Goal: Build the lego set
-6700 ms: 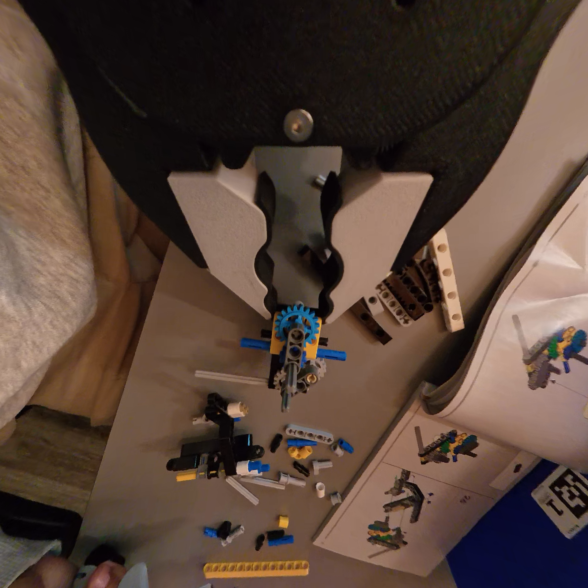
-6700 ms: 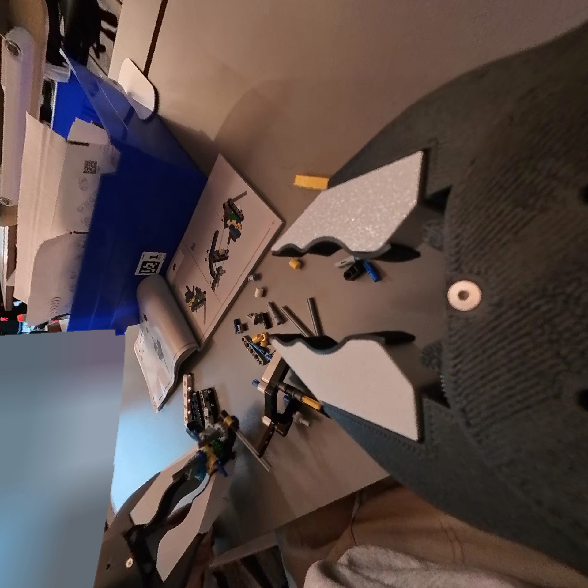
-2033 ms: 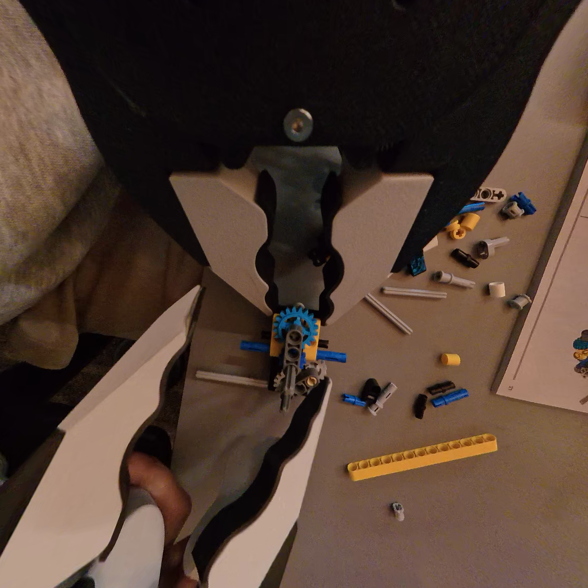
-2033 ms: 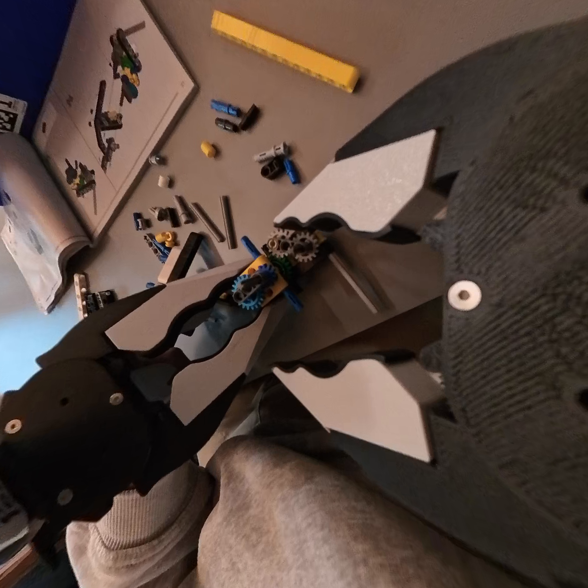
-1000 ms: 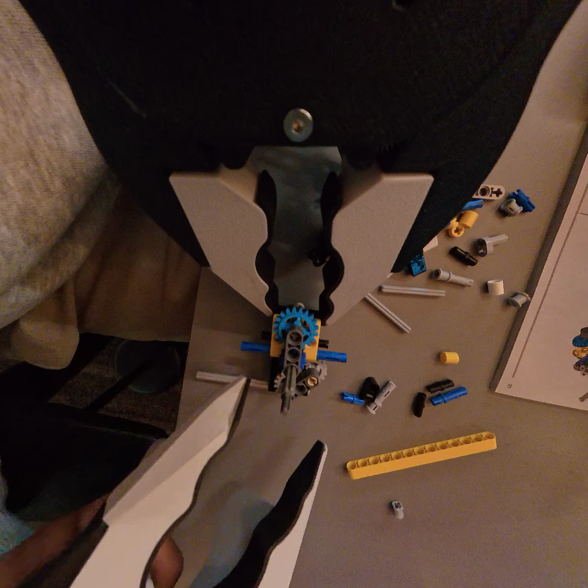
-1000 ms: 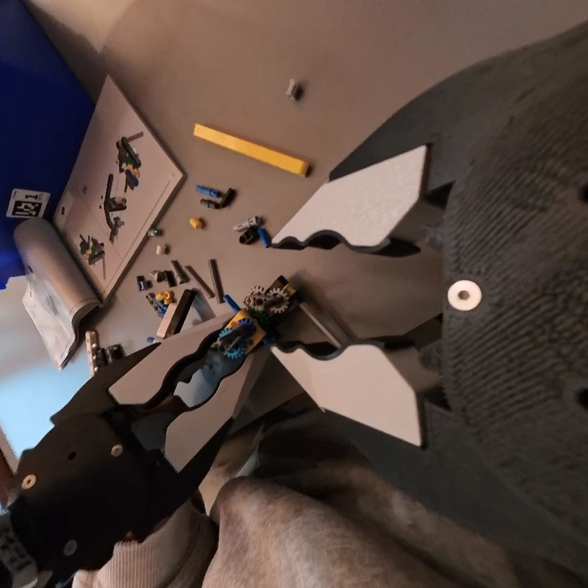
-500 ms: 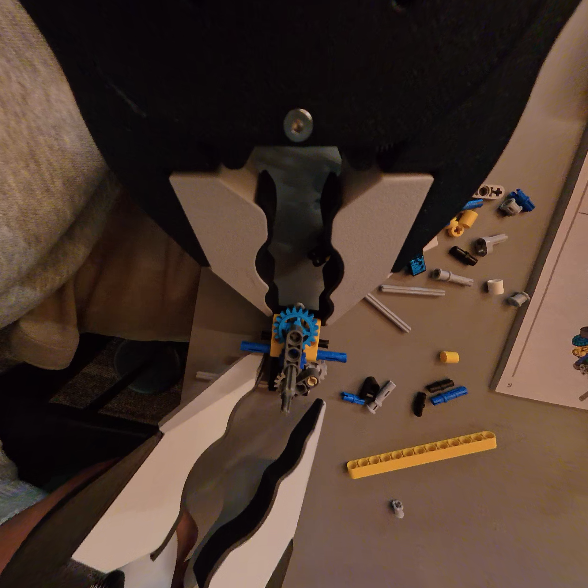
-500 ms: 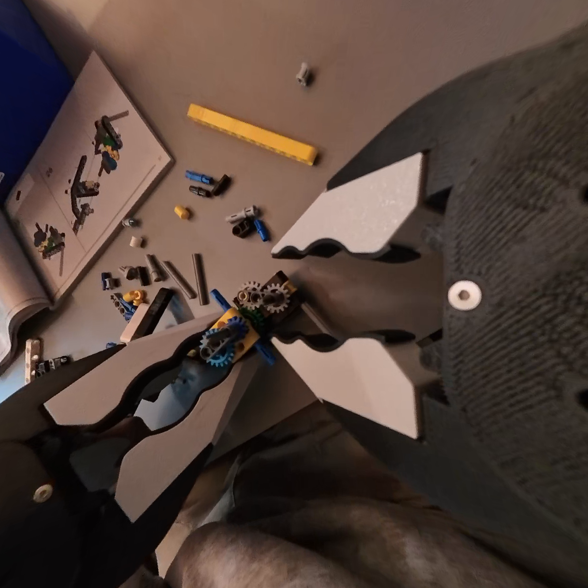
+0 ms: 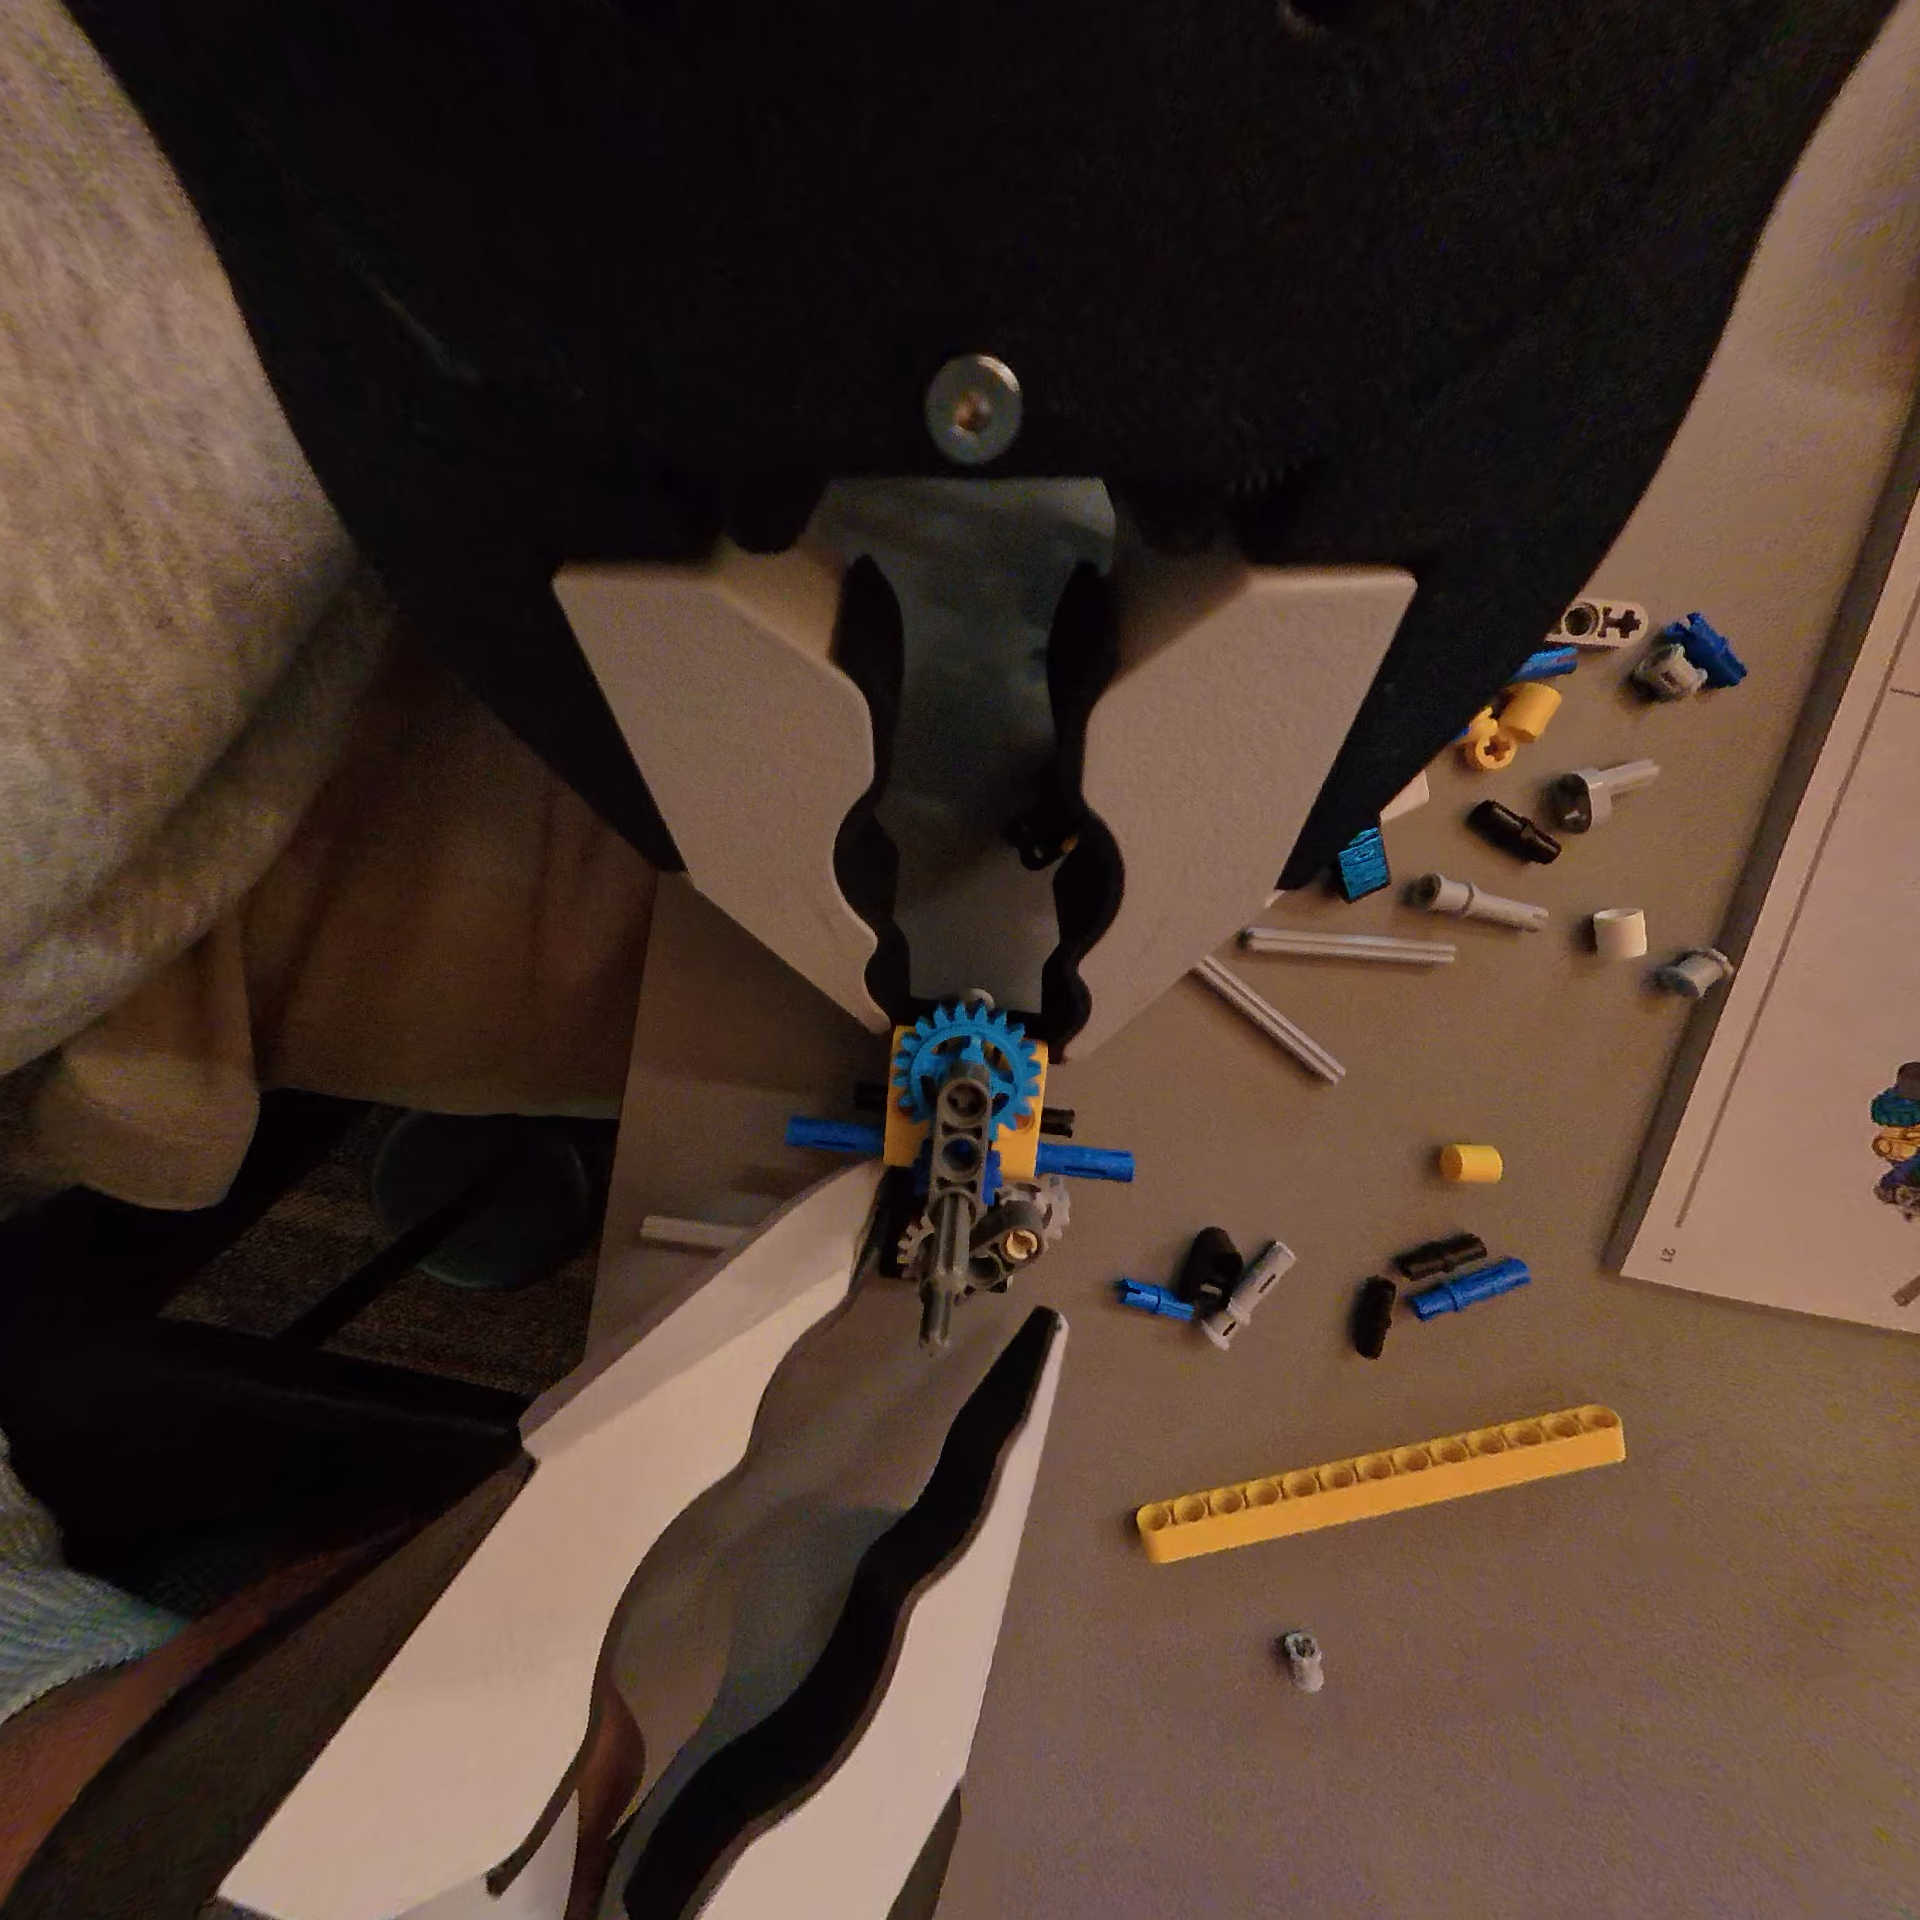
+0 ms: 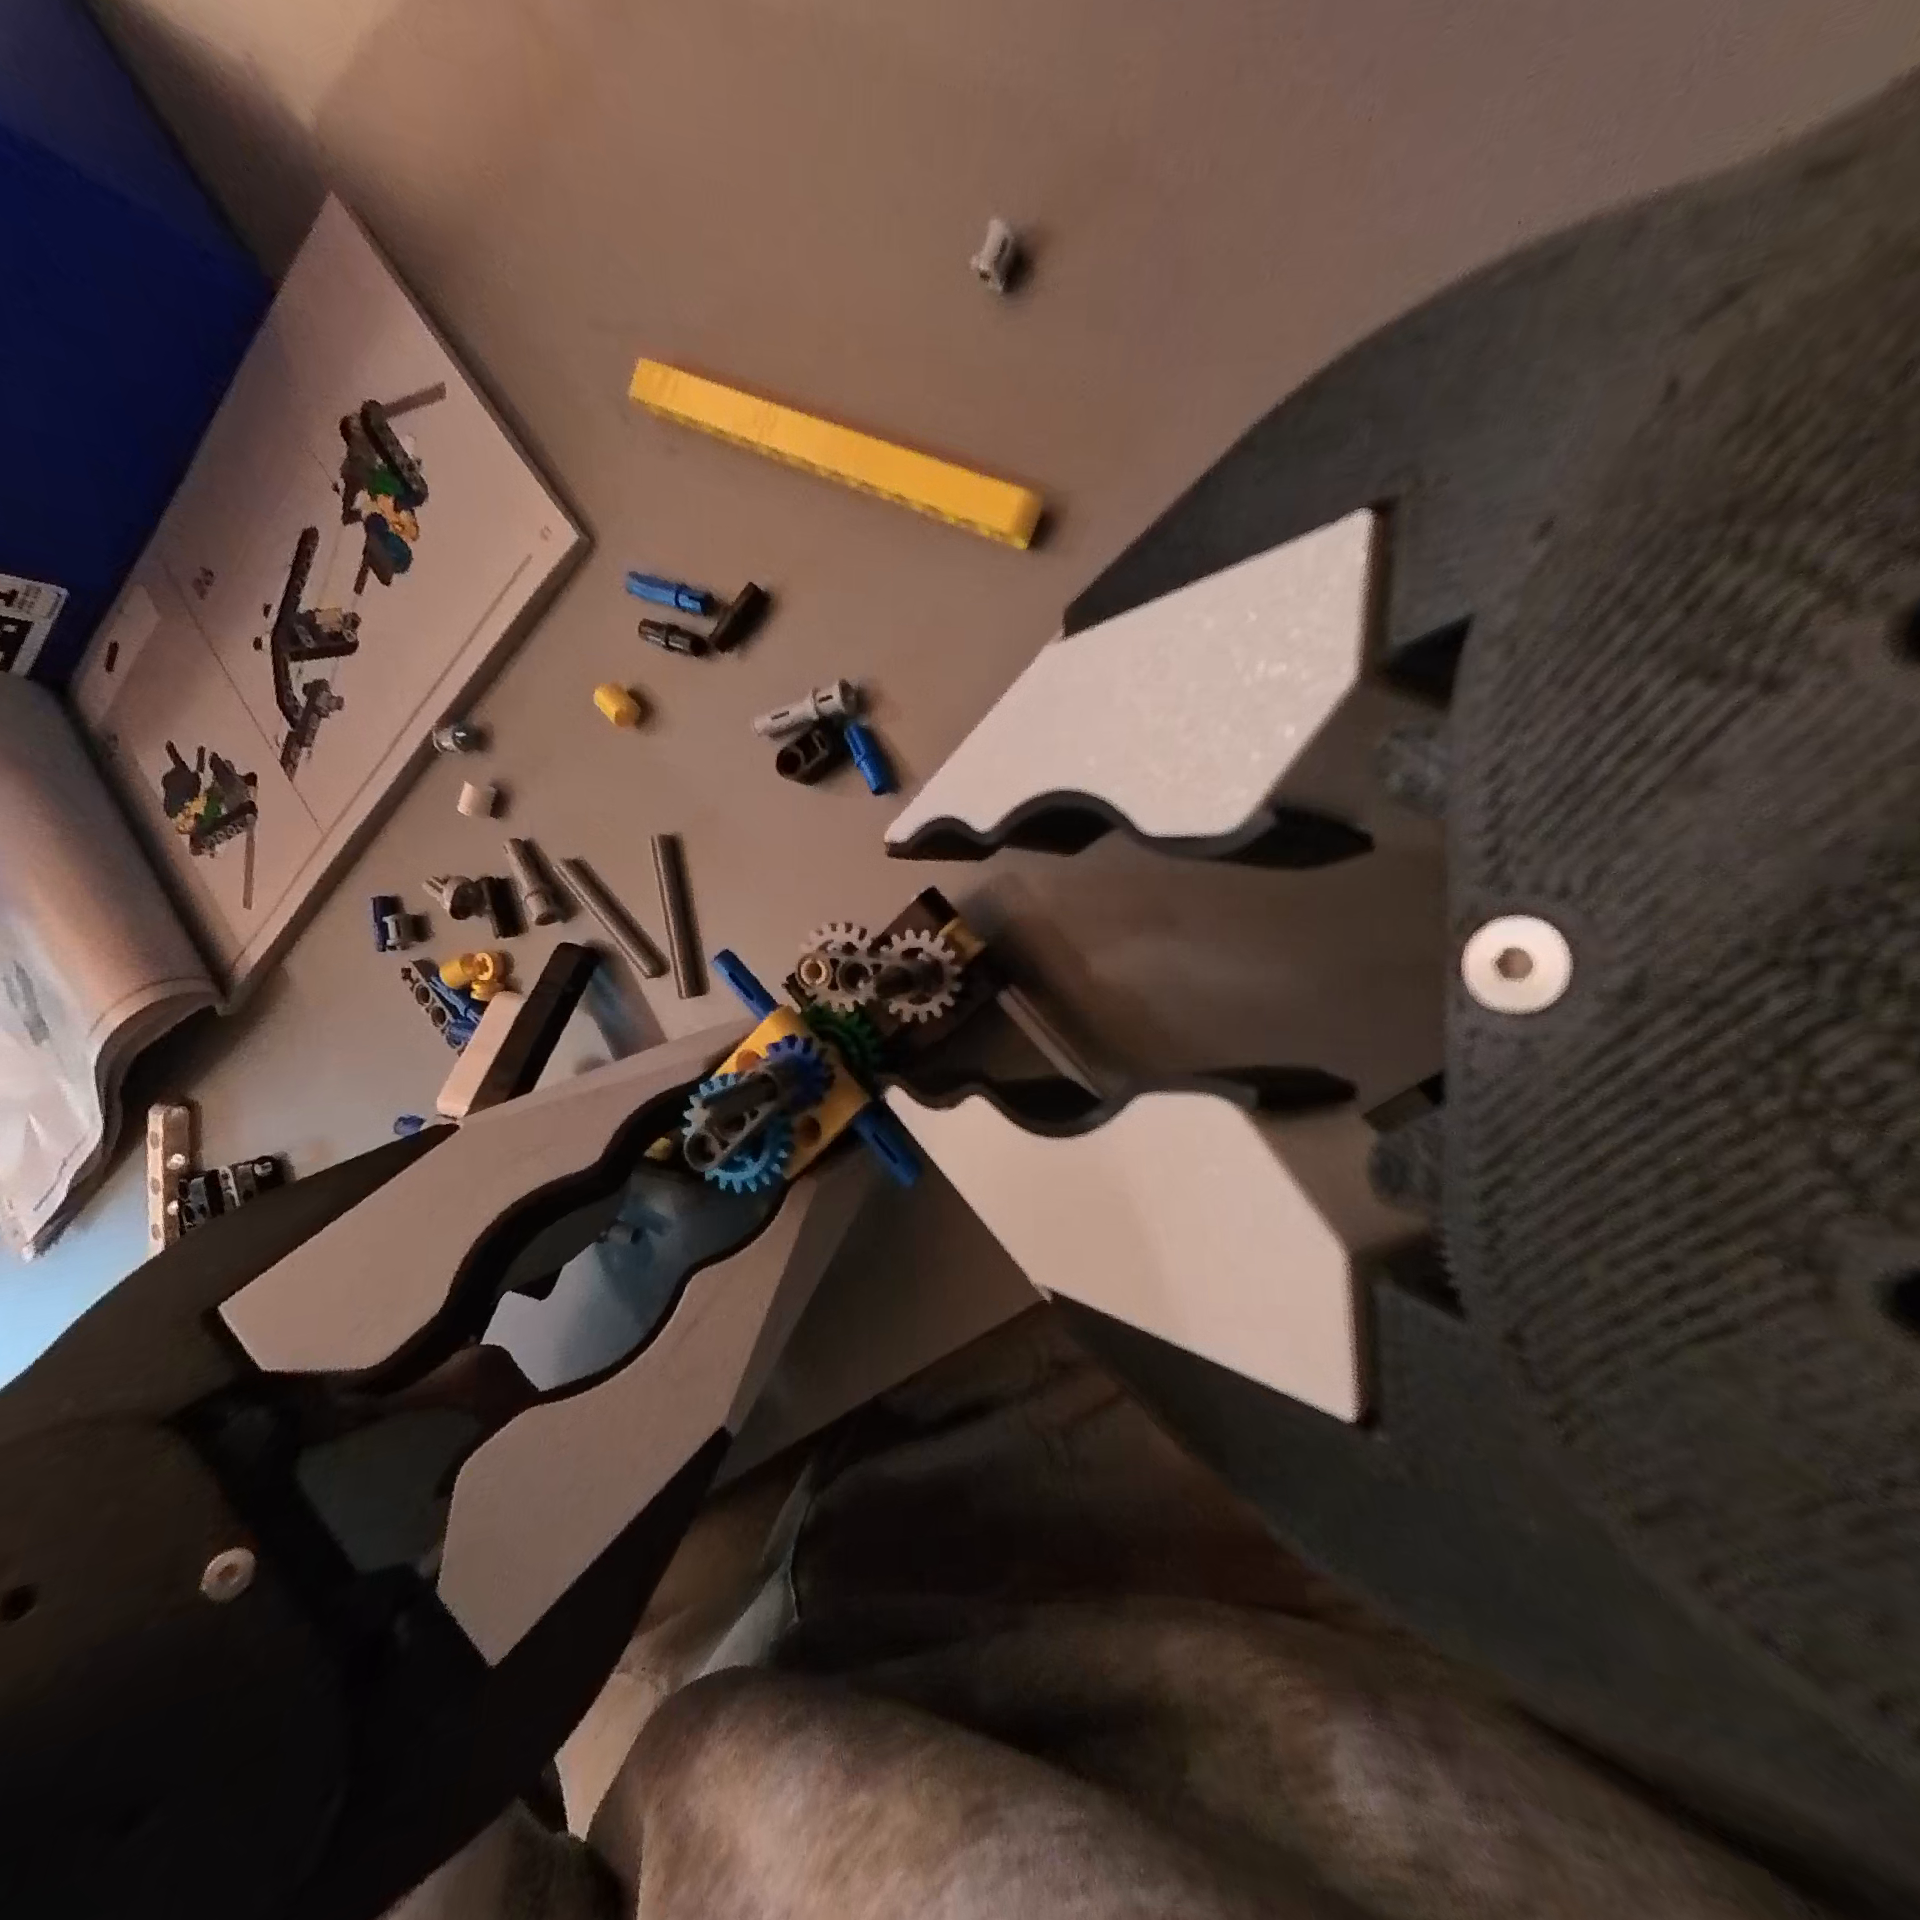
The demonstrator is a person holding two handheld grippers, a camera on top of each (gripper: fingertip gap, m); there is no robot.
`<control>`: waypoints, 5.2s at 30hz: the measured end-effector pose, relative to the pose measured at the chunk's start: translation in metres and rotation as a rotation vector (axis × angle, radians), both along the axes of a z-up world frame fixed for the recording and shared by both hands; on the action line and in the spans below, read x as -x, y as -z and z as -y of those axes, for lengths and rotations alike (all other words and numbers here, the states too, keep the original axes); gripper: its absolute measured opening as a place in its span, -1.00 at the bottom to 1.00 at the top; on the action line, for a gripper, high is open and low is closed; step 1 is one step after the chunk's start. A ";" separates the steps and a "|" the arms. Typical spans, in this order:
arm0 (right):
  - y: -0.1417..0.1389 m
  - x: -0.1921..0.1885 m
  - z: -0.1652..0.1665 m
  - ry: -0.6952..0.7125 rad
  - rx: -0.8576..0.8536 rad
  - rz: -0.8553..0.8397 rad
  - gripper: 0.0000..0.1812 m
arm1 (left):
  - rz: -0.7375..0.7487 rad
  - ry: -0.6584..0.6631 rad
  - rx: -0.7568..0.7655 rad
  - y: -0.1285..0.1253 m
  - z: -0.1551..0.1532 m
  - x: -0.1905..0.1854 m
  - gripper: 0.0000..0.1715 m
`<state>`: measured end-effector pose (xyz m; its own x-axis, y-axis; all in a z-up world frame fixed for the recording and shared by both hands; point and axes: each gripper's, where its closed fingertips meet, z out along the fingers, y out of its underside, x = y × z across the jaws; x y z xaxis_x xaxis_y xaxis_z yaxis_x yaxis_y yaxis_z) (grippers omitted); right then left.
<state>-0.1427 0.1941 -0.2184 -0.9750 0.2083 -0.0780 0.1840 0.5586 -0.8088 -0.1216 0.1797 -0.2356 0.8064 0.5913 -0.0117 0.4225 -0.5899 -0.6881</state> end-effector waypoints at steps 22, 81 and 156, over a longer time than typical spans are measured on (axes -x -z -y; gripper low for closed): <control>0.000 -0.004 0.003 -0.015 0.011 0.028 -0.66 | -0.001 0.000 0.003 0.000 0.000 0.000 -0.72; -0.002 -0.009 0.005 -0.074 0.024 -0.100 -0.70 | 0.001 0.031 -0.001 0.000 0.001 -0.002 -0.73; -0.009 0.003 -0.012 -0.034 0.069 -0.050 -0.39 | -0.040 -0.112 -0.207 -0.041 0.046 -0.007 -0.65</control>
<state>-0.1456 0.2062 -0.2097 -0.9844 0.1705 -0.0423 0.1244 0.5065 -0.8532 -0.1144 0.1339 -0.1946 0.7372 0.6699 0.0882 0.4469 -0.3855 -0.8073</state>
